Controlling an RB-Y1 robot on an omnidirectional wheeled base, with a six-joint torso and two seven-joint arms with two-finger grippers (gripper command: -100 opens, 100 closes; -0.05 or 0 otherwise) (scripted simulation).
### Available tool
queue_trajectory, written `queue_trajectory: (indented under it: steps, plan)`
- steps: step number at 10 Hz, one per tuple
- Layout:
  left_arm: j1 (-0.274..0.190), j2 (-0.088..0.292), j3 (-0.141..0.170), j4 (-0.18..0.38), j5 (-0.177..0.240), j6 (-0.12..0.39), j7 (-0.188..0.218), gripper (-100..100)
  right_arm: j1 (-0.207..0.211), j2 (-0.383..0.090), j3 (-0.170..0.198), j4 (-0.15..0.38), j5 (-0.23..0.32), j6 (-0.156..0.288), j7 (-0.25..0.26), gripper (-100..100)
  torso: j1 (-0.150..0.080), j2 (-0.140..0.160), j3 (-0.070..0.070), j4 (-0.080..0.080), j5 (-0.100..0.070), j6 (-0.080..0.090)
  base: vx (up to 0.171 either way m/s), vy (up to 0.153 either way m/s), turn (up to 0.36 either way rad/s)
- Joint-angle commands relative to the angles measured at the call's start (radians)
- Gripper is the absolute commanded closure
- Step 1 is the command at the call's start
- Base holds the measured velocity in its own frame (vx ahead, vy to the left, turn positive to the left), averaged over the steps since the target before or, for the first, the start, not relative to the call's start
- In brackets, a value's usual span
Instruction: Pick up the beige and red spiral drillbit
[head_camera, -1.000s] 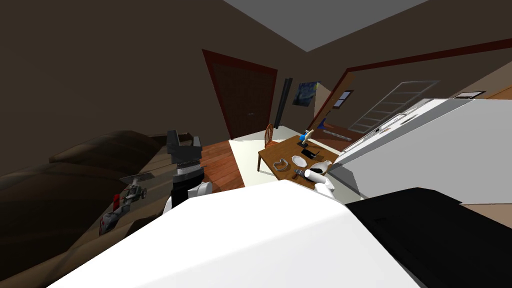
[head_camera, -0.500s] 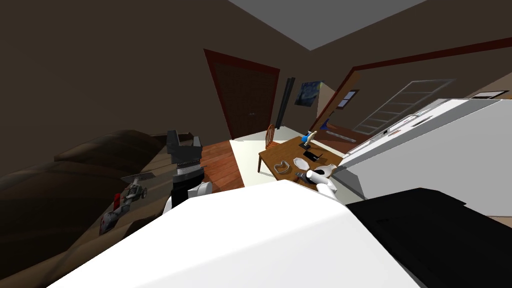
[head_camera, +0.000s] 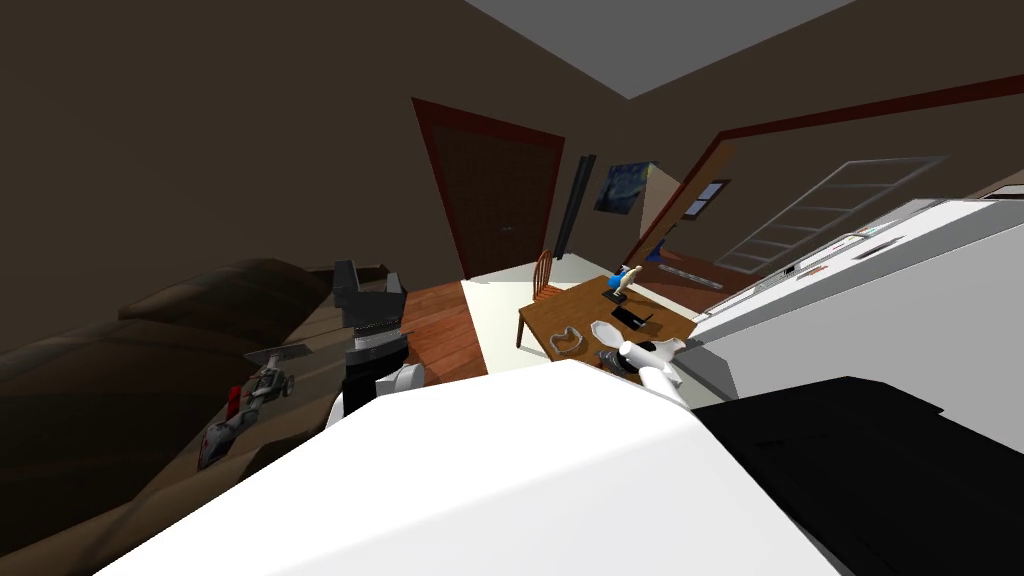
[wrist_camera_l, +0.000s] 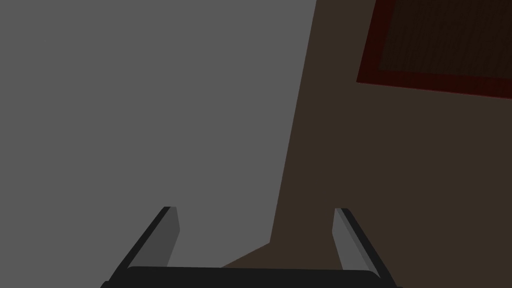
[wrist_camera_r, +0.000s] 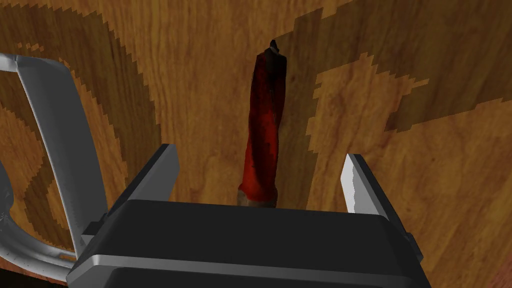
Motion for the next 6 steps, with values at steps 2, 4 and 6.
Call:
queue_trajectory:
  steps: [2, 4, 6]
  plan:
    - [0.0, 0.0, 0.0, 0.0, 0.0, 0.0, 0.0, 0, -0.002, -0.008, -0.007, 0.01, -0.006, 0.022, -0.018, -100, 0.001, 0.001, 0.0, 0.0, 0.0, 0.0, 0.028, -0.009, 0.018]
    - [0.0, 0.0, 0.0, 0.0, 0.0, 0.0, 0.0, 0, -0.003, 0.011, -0.008, 0.031, -0.001, -0.004, -0.003, -100, 0.002, 0.003, 0.002, 0.001, 0.0, 0.0, 0.014, -0.014, -0.029]
    - [0.0, 0.0, 0.0, 0.0, 0.0, 0.0, 0.0, 0, -0.003, 0.034, -0.007, 0.056, 0.005, -0.042, 0.02, -100, 0.0, 0.001, 0.0, 0.0, 0.0, 0.0, 0.067, -0.048, -0.051]
